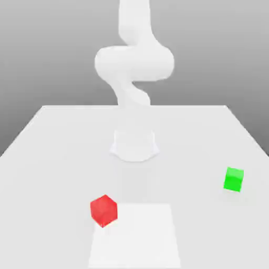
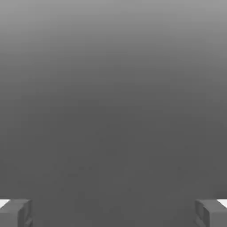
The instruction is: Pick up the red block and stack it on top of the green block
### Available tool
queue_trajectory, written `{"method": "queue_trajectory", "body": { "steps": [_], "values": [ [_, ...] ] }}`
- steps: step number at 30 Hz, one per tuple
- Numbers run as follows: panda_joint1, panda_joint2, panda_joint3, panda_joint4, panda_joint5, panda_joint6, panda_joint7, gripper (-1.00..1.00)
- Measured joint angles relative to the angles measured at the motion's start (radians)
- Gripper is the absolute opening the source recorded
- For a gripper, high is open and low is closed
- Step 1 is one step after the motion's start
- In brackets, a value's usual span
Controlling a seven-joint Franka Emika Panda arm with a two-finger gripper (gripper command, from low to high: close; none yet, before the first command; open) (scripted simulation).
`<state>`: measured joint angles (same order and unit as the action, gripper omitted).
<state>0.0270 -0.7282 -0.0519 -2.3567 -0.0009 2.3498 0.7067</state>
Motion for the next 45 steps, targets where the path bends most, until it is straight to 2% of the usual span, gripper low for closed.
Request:
{"method": "queue_trajectory", "body": {
  "steps": [10, 17, 20, 23, 28, 29, 36, 40, 45],
  "values": [
    [0.1, 0.345, -0.207, -0.255, 0.001, 0.229, -0.44, 0.0],
    [0.112, 0.635, -0.302, -0.456, -0.033, 0.421, -0.776, 0.0],
    [0.108, 0.728, -0.3, -0.474, 0.006, 0.491, -0.859, 0.0],
    [0.095, 0.806, -0.264, -0.465, 0.096, 0.552, -0.931, 0.0],
    [0.001, 0.935, -0.13, -0.446, 0.263, 0.655, -1.052, 0.0],
    [-0.021, 0.953, -0.104, -0.444, 0.278, 0.669, -1.063, -1.0],
    [-0.024, 0.953, -0.102, -0.444, 0.276, 0.667, -1.062, -1.0],
    [0.031, 0.865, -0.186, -0.456, 0.16, 0.598, -0.979, -1.0],
    [0.018, 0.74, -0.215, -0.478, 0.01, 0.498, -0.869, -1.0]
  ]
}}
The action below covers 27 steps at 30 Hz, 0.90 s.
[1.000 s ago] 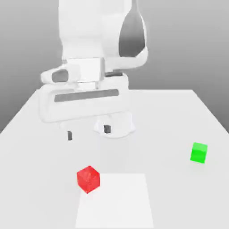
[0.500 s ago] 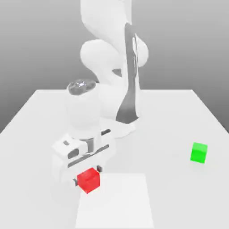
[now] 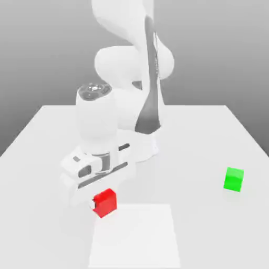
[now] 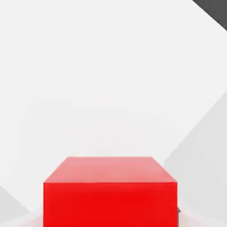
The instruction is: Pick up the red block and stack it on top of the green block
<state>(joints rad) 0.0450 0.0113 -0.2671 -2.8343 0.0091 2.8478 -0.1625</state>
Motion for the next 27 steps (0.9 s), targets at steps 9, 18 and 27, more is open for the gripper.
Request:
{"method": "queue_trajectory", "body": {
  "steps": [9, 18, 27],
  "values": [
    [0.315, -0.097, 0.178, -0.003, 0.006, -0.098, -0.18, -1.0],
    [0.652, -0.159, 0.416, 0.002, 0.054, -0.164, -0.431, -1.0],
    [0.737, 0.061, 0.469, 0.02, -0.069, 0.035, -0.407, 1.0]
  ]
}}
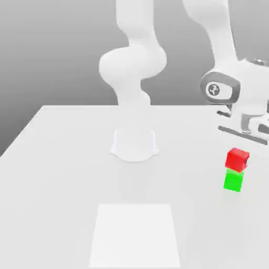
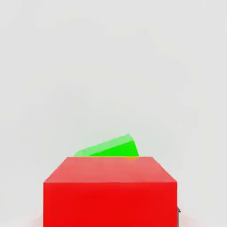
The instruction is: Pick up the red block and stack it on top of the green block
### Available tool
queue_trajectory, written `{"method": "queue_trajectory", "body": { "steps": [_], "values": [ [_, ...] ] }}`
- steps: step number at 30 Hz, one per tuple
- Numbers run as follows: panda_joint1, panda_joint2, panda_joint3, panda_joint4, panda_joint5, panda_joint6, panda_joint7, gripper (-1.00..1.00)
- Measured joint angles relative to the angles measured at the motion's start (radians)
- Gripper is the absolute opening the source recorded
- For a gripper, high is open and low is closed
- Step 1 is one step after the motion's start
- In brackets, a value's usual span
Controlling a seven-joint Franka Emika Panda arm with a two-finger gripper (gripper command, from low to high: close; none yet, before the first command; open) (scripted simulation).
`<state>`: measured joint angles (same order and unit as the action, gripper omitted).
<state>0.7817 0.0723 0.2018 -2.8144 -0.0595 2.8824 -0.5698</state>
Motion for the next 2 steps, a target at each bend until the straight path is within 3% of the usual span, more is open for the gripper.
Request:
{"method": "queue_trajectory", "body": {
  "steps": [2],
  "values": [
    [0.0, 0.0, 0.0, 0.0, 0.0, 0.0, 0.0, 1.0]
  ]
}}
